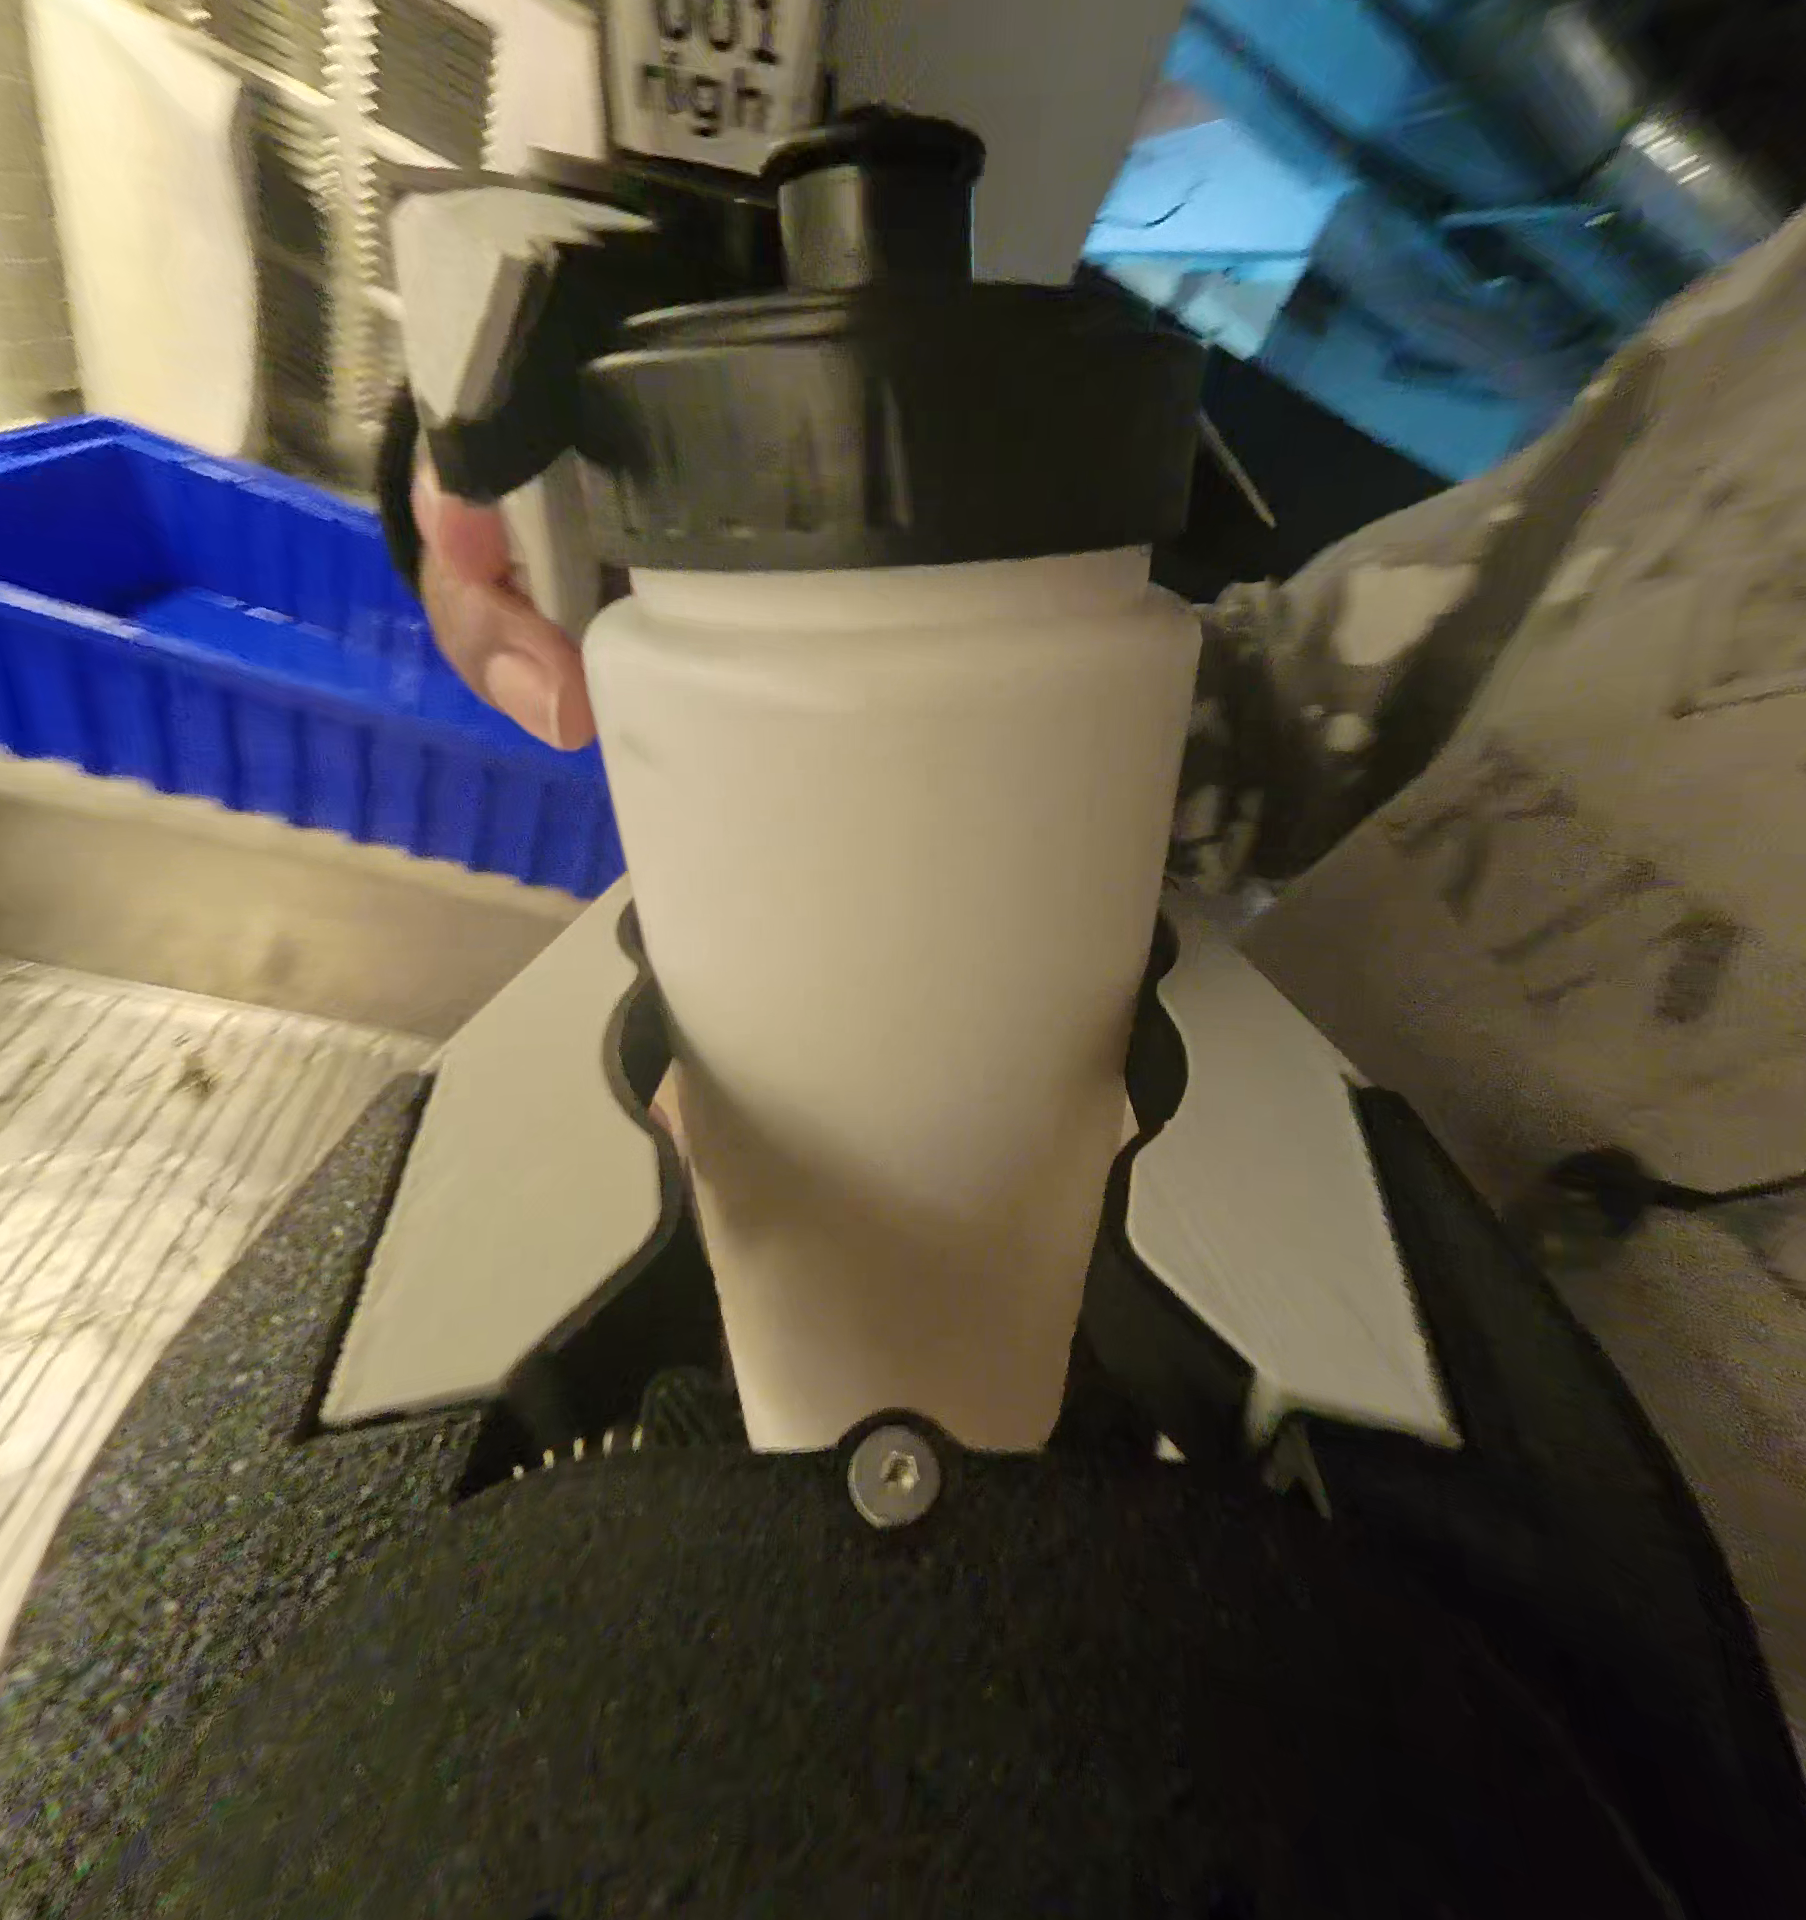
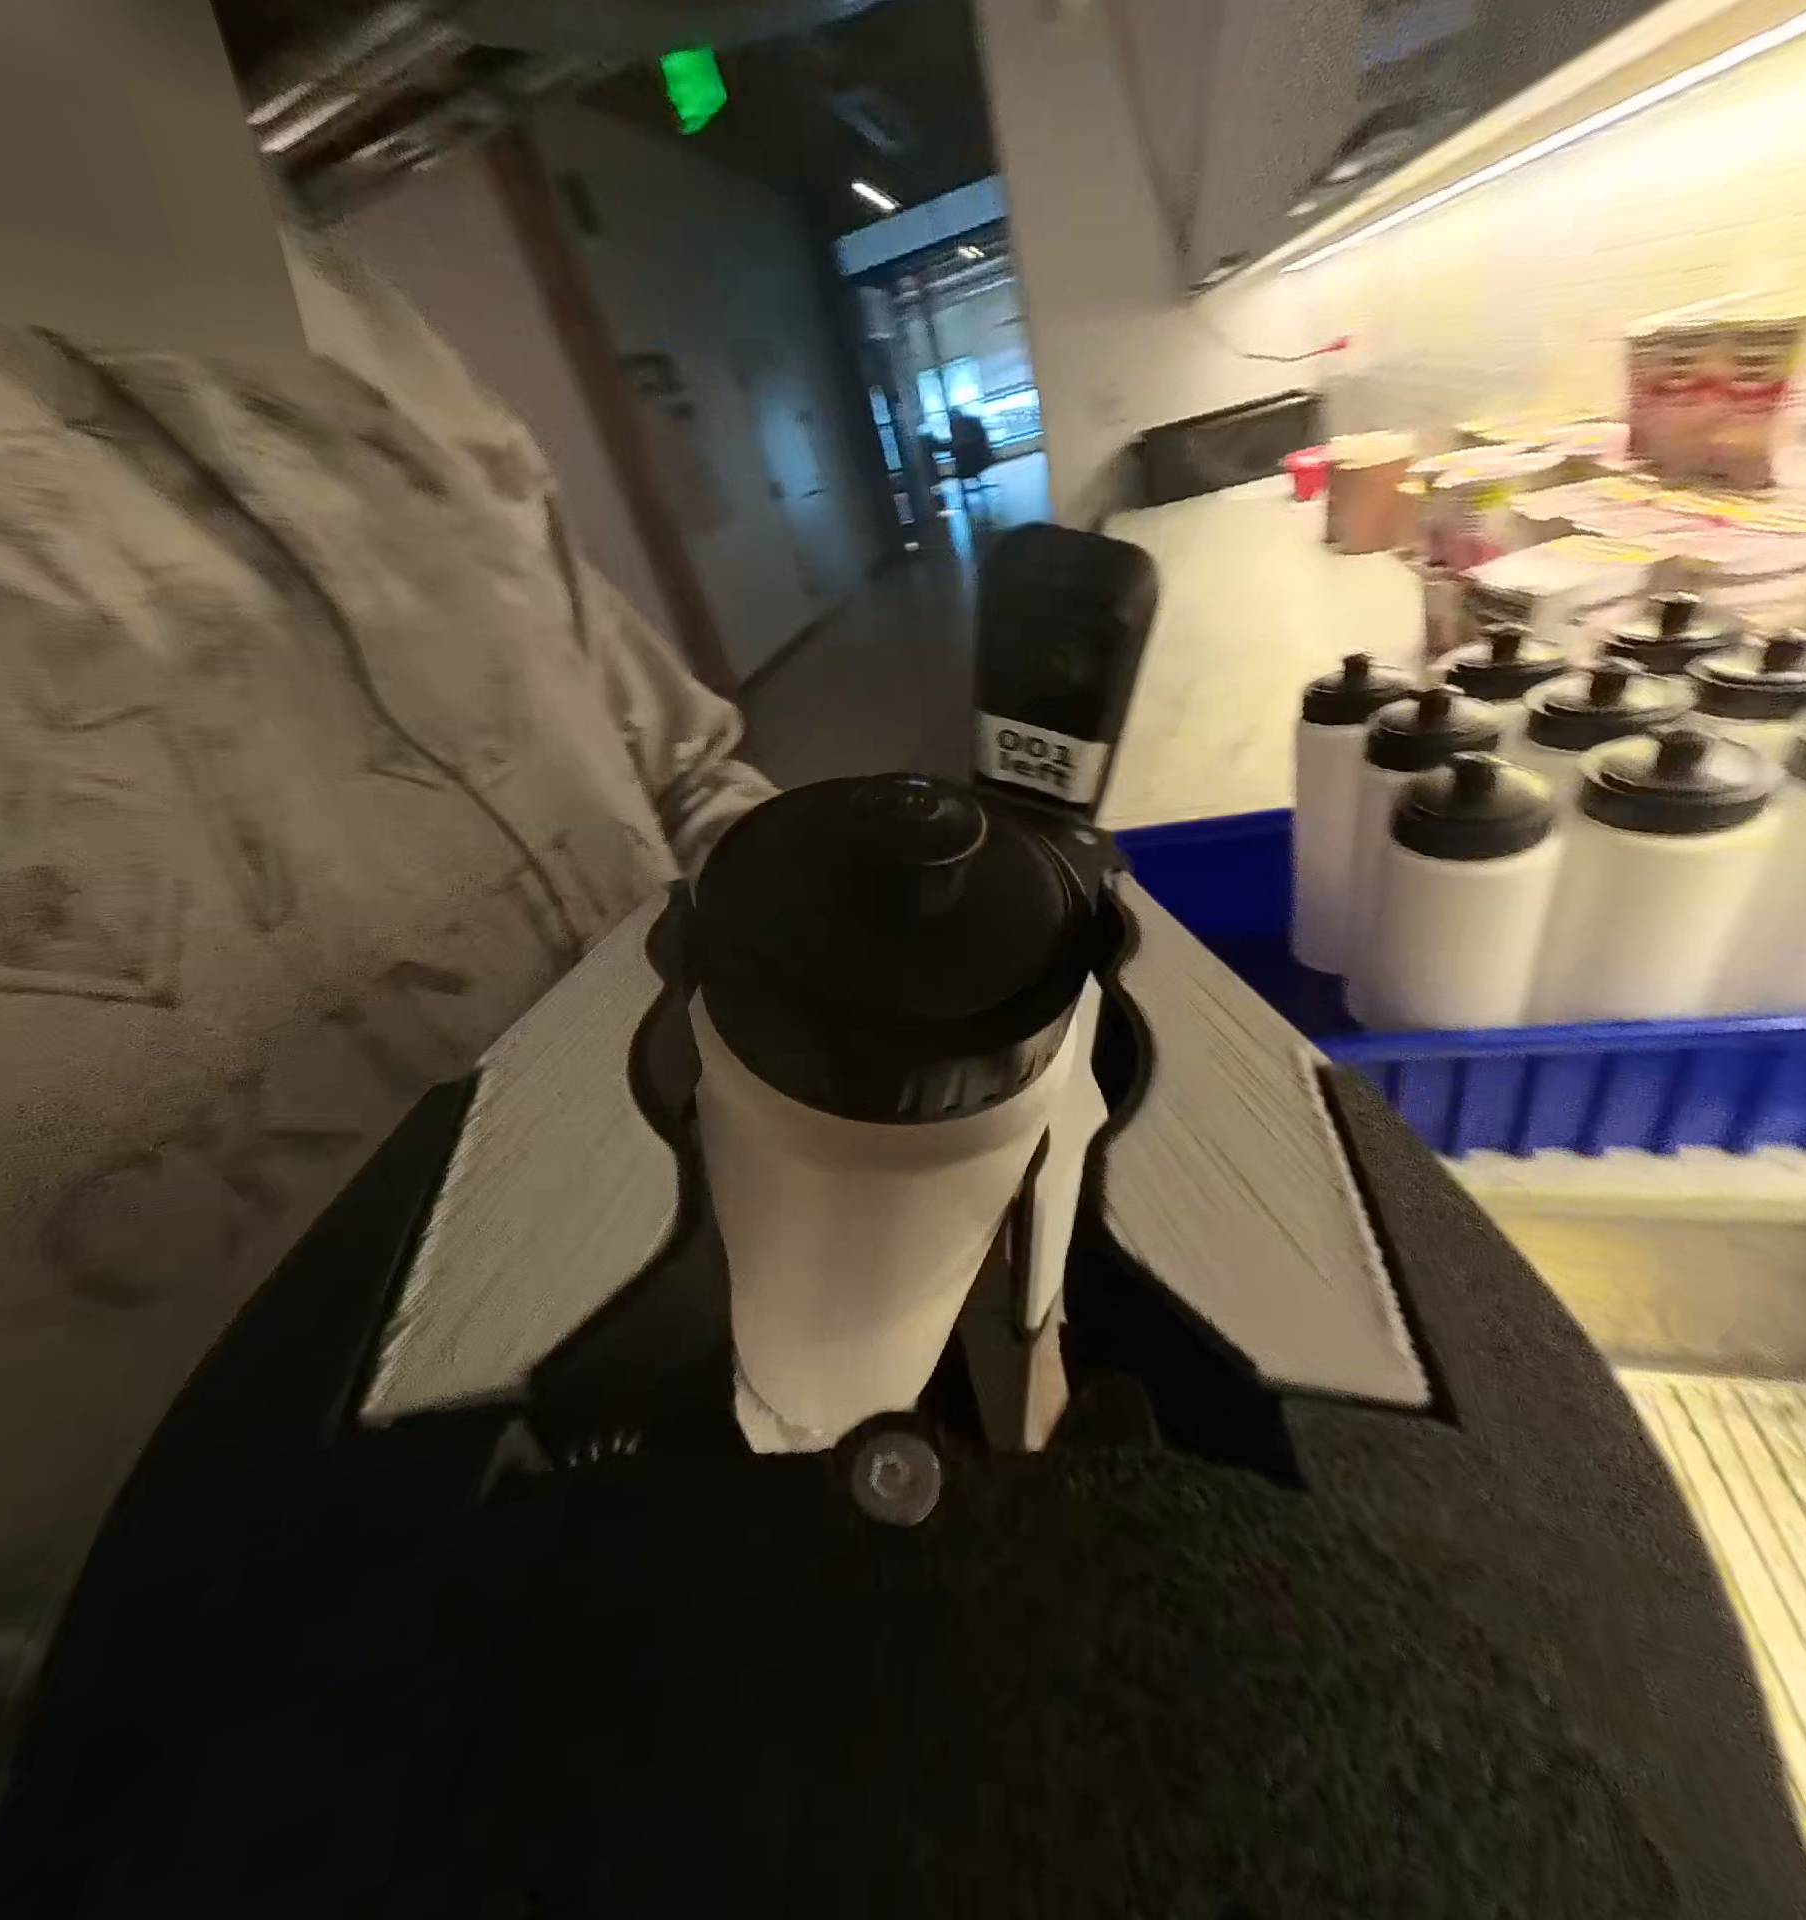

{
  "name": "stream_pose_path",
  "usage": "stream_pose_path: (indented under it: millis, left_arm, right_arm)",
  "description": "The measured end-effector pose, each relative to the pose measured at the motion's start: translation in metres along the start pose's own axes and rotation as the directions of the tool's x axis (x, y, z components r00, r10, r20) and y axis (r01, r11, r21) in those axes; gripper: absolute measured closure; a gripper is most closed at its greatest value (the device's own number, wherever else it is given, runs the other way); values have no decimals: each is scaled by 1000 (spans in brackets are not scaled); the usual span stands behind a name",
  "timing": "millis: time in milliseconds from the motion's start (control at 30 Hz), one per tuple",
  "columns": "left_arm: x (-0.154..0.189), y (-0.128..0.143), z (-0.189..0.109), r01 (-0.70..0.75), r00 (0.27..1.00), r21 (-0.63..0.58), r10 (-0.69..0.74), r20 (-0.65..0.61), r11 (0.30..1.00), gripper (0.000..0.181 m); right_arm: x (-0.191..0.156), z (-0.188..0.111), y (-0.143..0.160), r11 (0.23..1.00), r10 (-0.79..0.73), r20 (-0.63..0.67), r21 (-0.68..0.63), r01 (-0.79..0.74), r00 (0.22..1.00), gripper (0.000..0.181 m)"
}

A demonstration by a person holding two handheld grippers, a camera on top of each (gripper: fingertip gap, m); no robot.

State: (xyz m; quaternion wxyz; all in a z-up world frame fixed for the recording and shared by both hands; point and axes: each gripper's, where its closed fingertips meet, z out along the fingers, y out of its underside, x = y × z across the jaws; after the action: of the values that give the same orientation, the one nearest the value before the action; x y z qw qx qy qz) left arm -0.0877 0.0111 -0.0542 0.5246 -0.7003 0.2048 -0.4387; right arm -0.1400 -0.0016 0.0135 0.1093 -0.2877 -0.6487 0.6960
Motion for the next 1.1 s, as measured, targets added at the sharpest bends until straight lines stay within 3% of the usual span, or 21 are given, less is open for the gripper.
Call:
stream_pose_path:
  millis: [233,367,467,567,667,767,1100]
  left_arm:
    - [25,-28,7,36,970,71,-17,-243,997,92]
    - [28,-50,10,91,943,124,-45,-331,988,93]
    - [4,-59,12,69,980,170,-34,-198,983,93]
    - [-33,-61,9,14,998,196,-25,58,980,93]
    - [-64,-53,5,-44,950,160,-8,314,986,93]
    - [-78,-45,10,-78,899,122,17,437,989,93]
    - [-87,-32,33,-76,852,64,31,523,995,93]
  right_arm:
    - [-20,-9,-23,994,-75,219,-63,91,973,106]
    - [-16,-19,-41,998,-55,282,1,57,958,105]
    - [10,-25,-46,999,-19,125,52,12,992,104]
    - [39,-37,-38,999,-24,-153,37,30,988,91]
    - [54,-45,-30,999,-23,-375,24,34,927,87]
    - [70,-51,-20,1000,17,-544,14,-11,839,95]
    - [66,-62,-6,998,66,-541,42,-51,838,103]
